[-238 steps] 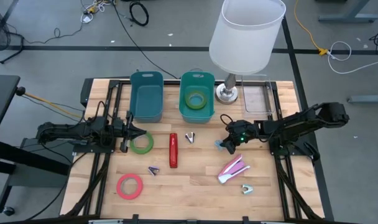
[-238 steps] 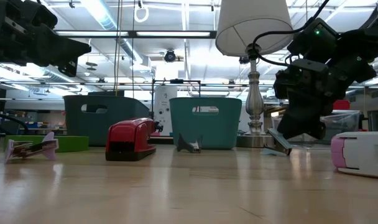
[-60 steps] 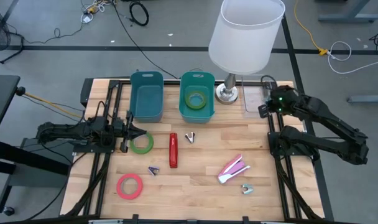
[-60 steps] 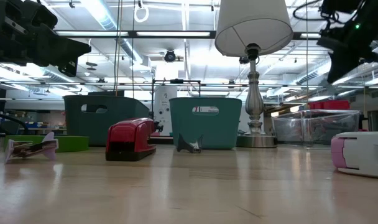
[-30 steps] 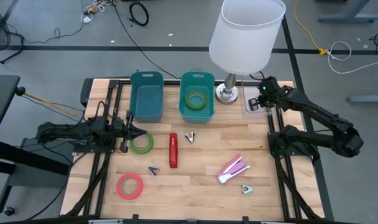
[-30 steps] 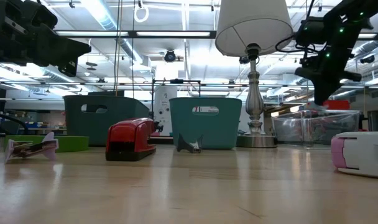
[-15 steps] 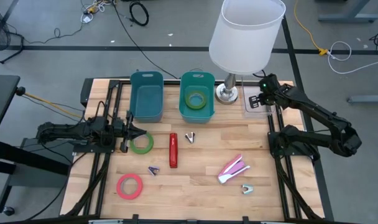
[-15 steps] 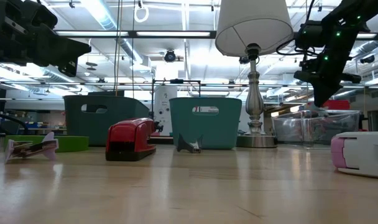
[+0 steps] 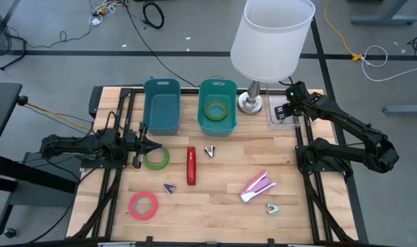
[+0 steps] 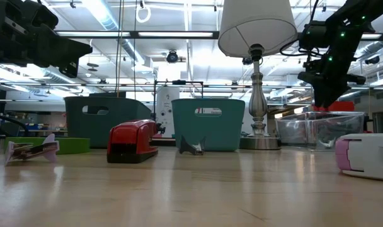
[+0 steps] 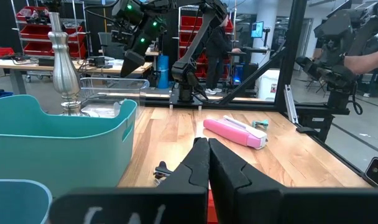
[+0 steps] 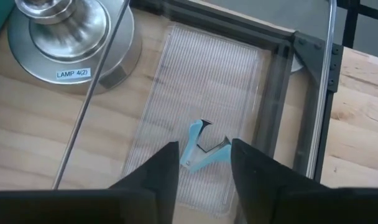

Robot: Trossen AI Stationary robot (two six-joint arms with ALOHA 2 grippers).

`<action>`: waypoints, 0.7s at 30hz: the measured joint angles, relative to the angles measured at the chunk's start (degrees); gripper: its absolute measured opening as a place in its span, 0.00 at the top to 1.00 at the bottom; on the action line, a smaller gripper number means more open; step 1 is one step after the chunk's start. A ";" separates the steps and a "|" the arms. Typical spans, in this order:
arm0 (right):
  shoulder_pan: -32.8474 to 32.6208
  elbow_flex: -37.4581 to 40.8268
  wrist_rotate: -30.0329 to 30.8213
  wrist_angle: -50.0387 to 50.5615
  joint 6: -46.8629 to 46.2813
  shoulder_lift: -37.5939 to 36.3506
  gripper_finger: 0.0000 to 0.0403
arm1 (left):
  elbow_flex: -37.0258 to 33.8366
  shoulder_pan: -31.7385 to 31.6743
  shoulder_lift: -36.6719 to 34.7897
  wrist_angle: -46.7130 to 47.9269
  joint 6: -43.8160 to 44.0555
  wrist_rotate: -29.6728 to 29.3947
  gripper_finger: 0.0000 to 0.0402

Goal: Pick and place Stapler, Stapler remover, tape
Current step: Put the pink stapler into the blue bin

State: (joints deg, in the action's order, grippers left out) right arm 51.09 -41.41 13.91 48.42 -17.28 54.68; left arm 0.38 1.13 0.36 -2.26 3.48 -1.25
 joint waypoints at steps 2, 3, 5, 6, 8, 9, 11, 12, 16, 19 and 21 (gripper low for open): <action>0.00 0.00 0.00 -0.01 0.05 -0.02 0.62 | 0.02 0.01 0.00 0.00 -0.01 0.02 0.99; -0.02 0.00 -0.02 -0.04 0.28 -0.08 0.61 | 0.02 0.00 0.00 0.00 0.00 0.02 0.99; -0.04 0.00 -0.10 -0.06 0.66 -0.47 0.60 | 0.01 0.00 0.00 0.00 0.00 0.02 0.99; -0.02 0.00 -0.51 -0.08 1.00 -0.86 0.60 | 0.01 0.02 0.00 0.00 -0.01 -0.01 0.99; -0.02 0.00 -1.38 -0.57 1.69 -1.85 0.60 | 0.02 0.02 0.00 0.00 -0.02 0.02 0.99; -0.02 -0.01 -1.97 -0.89 1.73 -2.47 0.60 | 0.02 0.01 0.00 0.00 0.00 0.01 0.99; -0.04 0.00 -2.68 -1.33 1.73 -3.89 0.60 | 0.00 0.00 0.00 0.00 -0.02 0.01 0.99; -0.04 -0.02 -3.05 -1.58 1.71 -4.65 0.60 | 0.02 0.00 0.00 0.00 -0.02 0.00 0.99; -0.04 -0.02 -5.27 -2.53 1.67 -7.79 0.60 | 0.02 0.00 0.00 0.00 -0.01 0.01 0.99; -0.04 -0.02 -8.36 -2.60 1.67 -10.12 0.60 | 0.00 -0.01 0.00 0.00 0.01 0.02 0.99; -0.23 -0.02 -9.99 -2.57 1.69 -11.54 0.60 | 0.00 0.00 0.00 0.00 -0.02 0.00 0.99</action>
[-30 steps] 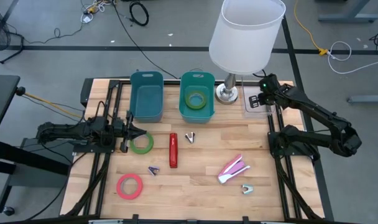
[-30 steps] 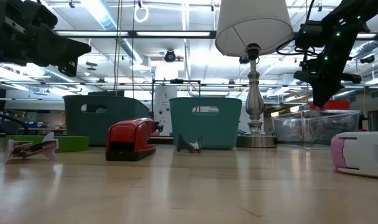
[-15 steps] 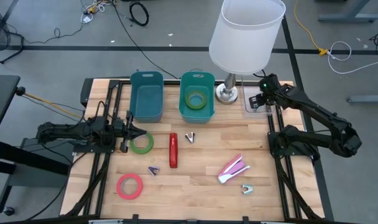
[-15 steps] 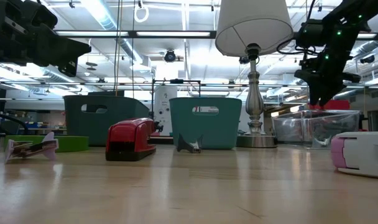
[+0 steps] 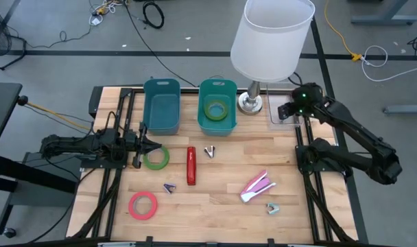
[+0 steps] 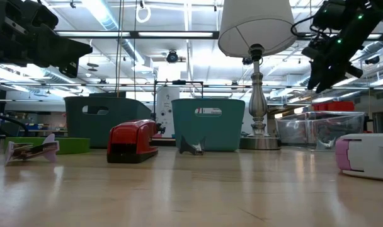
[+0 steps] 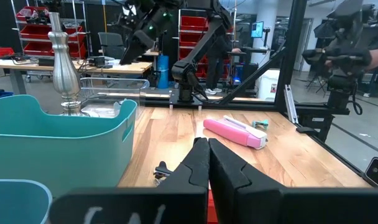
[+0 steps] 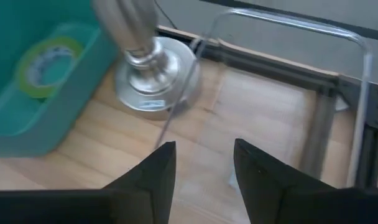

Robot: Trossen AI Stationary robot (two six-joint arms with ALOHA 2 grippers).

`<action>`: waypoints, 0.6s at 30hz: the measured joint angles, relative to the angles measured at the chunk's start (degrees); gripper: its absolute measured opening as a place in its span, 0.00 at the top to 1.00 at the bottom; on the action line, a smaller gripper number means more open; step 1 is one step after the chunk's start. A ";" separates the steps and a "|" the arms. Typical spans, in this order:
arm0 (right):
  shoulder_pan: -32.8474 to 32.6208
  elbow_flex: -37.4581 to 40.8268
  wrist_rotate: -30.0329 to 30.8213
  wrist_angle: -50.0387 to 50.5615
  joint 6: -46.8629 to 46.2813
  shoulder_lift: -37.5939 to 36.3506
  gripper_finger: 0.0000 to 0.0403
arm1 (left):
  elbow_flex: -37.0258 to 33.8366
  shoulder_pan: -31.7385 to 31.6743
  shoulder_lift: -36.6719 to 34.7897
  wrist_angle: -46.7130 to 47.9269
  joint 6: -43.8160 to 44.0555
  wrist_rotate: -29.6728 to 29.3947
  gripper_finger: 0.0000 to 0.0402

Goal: Pick and place Stapler, Stapler remover, tape
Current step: Put the pink stapler into the blue bin

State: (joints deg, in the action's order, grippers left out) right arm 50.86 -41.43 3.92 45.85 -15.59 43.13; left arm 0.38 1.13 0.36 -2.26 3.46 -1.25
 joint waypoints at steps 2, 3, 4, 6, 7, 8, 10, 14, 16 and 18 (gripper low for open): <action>-0.45 0.00 -0.53 0.01 0.02 -1.42 0.60 | 0.02 0.01 0.00 0.00 0.00 0.00 0.99; -0.73 0.00 -0.55 0.01 0.10 -2.06 0.60 | 0.02 0.00 0.00 0.00 0.00 0.01 0.99; -1.03 0.00 -0.58 0.01 0.29 -2.65 0.60 | 0.01 0.00 0.00 0.00 0.00 -0.01 0.99; -1.53 -0.02 -1.04 -0.16 0.93 -3.78 0.60 | 0.02 -0.01 0.00 0.00 0.00 0.01 0.99; -1.76 -0.02 -1.47 -0.17 1.07 -4.40 0.60 | 0.02 0.01 0.00 0.00 0.00 0.01 0.99; -2.01 -0.02 -2.23 -0.20 1.11 -4.91 0.60 | 0.01 0.00 0.00 0.00 0.01 0.01 0.99; -2.51 -0.02 -4.15 -0.84 1.28 -5.72 0.60 | 0.00 0.01 0.00 0.00 0.01 0.00 0.99; -3.78 -0.02 -9.46 -3.02 1.57 -6.54 0.60 | 0.02 -0.01 0.00 0.00 0.00 0.01 0.99; -4.86 -0.02 -11.89 -3.77 1.54 -6.67 0.60 | 0.00 0.01 0.00 0.00 0.00 0.01 0.99; -6.16 -0.02 -13.19 -4.24 1.55 -6.67 0.60 | 0.02 0.01 0.00 0.00 0.02 0.01 0.99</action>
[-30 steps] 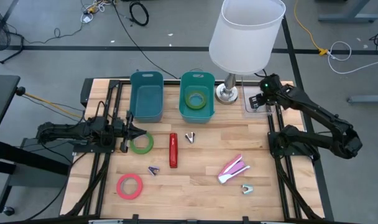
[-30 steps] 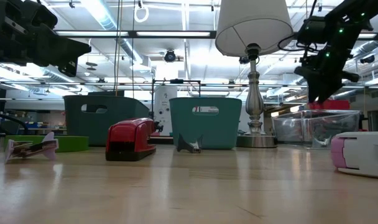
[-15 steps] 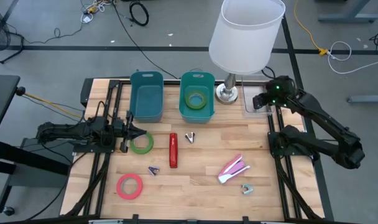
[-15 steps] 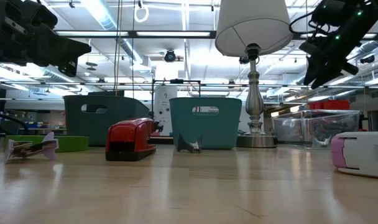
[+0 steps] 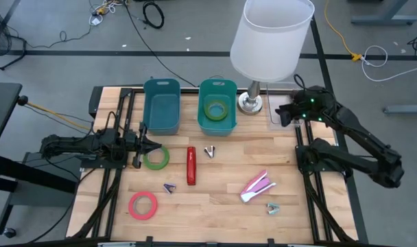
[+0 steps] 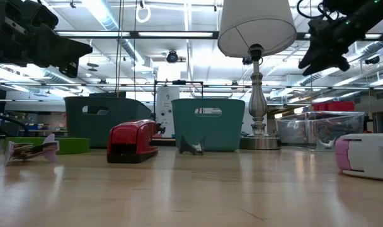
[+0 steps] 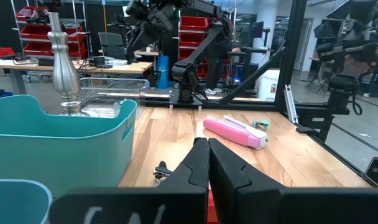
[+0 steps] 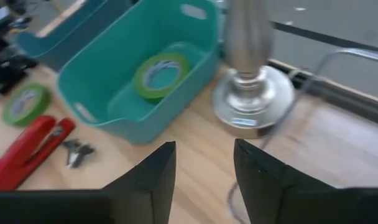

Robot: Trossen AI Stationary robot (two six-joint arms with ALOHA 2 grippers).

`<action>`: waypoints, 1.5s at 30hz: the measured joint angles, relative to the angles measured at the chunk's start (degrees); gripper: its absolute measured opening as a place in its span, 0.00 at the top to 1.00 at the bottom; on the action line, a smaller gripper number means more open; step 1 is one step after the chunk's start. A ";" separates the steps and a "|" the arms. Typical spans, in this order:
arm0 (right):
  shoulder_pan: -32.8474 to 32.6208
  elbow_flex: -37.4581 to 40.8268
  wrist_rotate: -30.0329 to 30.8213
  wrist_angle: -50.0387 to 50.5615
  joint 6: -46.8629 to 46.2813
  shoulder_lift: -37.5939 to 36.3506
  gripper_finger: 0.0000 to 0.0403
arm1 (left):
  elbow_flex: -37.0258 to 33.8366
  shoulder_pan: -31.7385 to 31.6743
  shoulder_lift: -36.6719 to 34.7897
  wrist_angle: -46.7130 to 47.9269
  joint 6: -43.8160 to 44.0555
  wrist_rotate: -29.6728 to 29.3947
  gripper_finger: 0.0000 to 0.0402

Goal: Pick and place Stapler, Stapler remover, tape
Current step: Put the pink stapler into the blue bin

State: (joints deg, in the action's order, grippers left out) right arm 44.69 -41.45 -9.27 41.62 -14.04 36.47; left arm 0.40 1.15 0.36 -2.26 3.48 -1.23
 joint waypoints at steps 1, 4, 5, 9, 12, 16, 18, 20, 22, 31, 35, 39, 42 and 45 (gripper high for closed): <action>-0.71 0.00 -0.35 -0.10 0.00 0.00 0.60 | 0.00 -0.02 0.00 0.00 0.00 0.00 0.99; -3.19 0.00 -0.74 -1.08 0.01 -0.03 0.60 | -0.02 -0.01 0.00 0.00 -0.02 -0.01 0.99; -4.08 0.00 -0.75 -1.48 0.00 -0.09 0.60 | 0.00 -0.01 0.00 0.00 -0.01 0.00 0.99; -7.48 0.00 -0.82 -3.62 -0.33 -0.26 0.60 | 0.00 -0.01 0.00 0.00 -0.01 0.00 0.99; -10.18 0.00 -0.84 -5.18 -0.44 -0.26 0.60 | -0.02 -0.01 0.00 0.00 0.00 -0.02 0.99; -13.89 0.00 -0.82 -5.97 -0.44 -0.24 0.60 | -0.01 -0.01 0.00 0.00 -0.01 -0.01 0.99; -15.71 0.00 -0.84 -5.98 -0.44 -0.24 0.60 | 0.00 0.00 0.00 0.00 -0.02 0.00 0.99; -17.69 0.00 -0.84 -5.98 -0.44 -0.24 0.60 | 0.00 -0.02 0.00 0.00 -0.02 0.00 0.99; -19.78 0.00 -0.84 -5.98 -0.44 -0.24 0.60 | -0.01 -0.01 0.00 0.00 0.00 -0.01 0.99; -30.48 0.00 -2.03 -6.00 0.20 -0.24 0.60 | -0.01 -0.01 0.00 0.00 -0.01 -0.02 0.99; -35.29 0.00 -2.37 -5.96 0.17 -0.10 0.60 | -0.01 -0.02 0.00 0.00 -0.02 -0.02 0.99; -40.21 -0.02 -2.35 -5.91 -0.09 0.80 0.60 | 0.00 0.00 0.00 0.00 0.00 -0.02 0.99; -43.70 -0.02 -2.33 -5.93 -0.59 2.06 0.60 | -0.01 -0.01 0.00 0.00 -0.01 -0.02 0.99; -47.11 -0.02 -2.28 -6.15 -1.55 3.74 0.60 | -0.01 -0.01 0.00 0.00 0.00 -0.02 0.99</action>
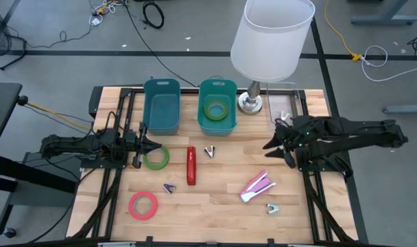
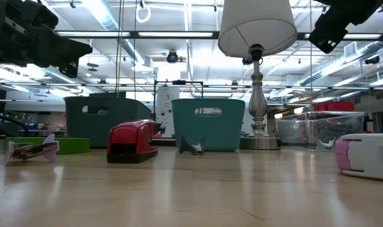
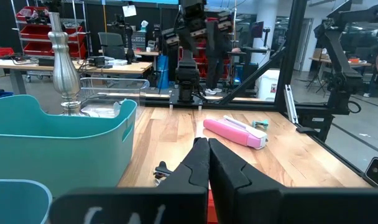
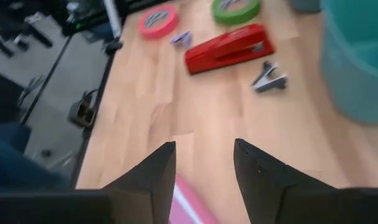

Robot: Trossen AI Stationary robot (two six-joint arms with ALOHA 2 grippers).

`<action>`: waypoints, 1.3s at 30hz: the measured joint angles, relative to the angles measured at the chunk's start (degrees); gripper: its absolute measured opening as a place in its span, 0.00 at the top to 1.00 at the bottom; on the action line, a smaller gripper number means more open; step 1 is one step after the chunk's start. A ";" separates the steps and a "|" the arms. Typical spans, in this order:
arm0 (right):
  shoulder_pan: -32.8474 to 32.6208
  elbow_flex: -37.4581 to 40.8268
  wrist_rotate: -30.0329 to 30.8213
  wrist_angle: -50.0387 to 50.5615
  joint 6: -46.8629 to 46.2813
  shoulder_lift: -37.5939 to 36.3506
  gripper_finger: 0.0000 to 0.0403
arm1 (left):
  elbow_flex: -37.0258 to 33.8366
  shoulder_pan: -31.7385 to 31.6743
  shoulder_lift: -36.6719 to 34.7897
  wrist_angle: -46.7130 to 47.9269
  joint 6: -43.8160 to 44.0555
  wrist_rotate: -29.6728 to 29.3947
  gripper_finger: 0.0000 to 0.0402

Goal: Pick and place Stapler, Stapler remover, tape
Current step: Put the pink stapler into the blue bin

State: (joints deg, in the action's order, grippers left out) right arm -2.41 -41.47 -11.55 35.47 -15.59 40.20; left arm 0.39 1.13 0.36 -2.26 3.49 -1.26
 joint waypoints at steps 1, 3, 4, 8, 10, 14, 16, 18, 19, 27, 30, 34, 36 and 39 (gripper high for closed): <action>-1.08 0.00 0.00 -0.08 -0.06 0.66 0.60 | 0.01 0.01 0.00 0.00 -0.01 0.00 0.99; -3.12 0.00 0.04 -0.50 -0.34 2.09 0.60 | -0.01 0.01 0.00 0.00 -0.02 0.00 0.99; -4.16 0.00 0.05 -0.75 -0.40 2.83 0.60 | 0.01 0.00 0.00 0.00 -0.01 0.01 0.99; -8.23 0.00 1.70 -1.73 -0.02 5.98 0.60 | 0.01 0.00 0.00 0.00 -0.01 0.01 0.99; -10.28 0.00 2.92 -1.95 0.50 7.57 0.60 | 0.01 -0.01 0.00 0.00 -0.02 0.00 0.99; -14.00 0.00 6.37 -2.13 1.80 10.64 0.60 | -0.01 -0.01 0.00 0.00 -0.02 0.00 0.99; -15.31 0.00 7.30 -2.17 2.49 12.03 0.60 | -0.01 0.00 0.00 0.00 -0.02 0.01 0.99; -16.29 0.00 7.53 -2.61 2.60 13.35 0.60 | 0.00 0.01 0.00 0.00 -0.02 0.00 0.99; -16.66 0.00 7.25 -2.96 2.60 13.98 0.60 | 0.00 0.00 0.00 0.00 -0.02 0.01 0.99; -17.77 0.00 -0.93 -10.46 -0.46 18.61 0.60 | 0.00 0.01 0.00 0.00 -0.02 0.02 0.99; -17.75 0.00 -2.55 -12.86 -3.08 19.98 0.60 | 0.01 -0.01 0.00 0.00 -0.02 0.02 0.99; -17.75 0.00 -2.55 -11.93 -3.16 21.81 0.59 | 0.00 0.00 0.00 0.00 -0.02 0.01 0.99; -17.75 0.00 -2.44 -10.54 -1.99 22.92 0.58 | 0.01 -0.01 0.00 0.00 0.00 0.00 0.99; -17.88 0.00 -2.42 -9.23 1.44 24.75 0.53 | -0.01 -0.01 0.00 0.00 -0.02 0.00 0.99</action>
State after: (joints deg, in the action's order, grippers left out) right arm -20.29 -41.47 -13.98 26.23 -14.15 64.95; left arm 0.38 1.13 0.36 -2.26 3.47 -1.26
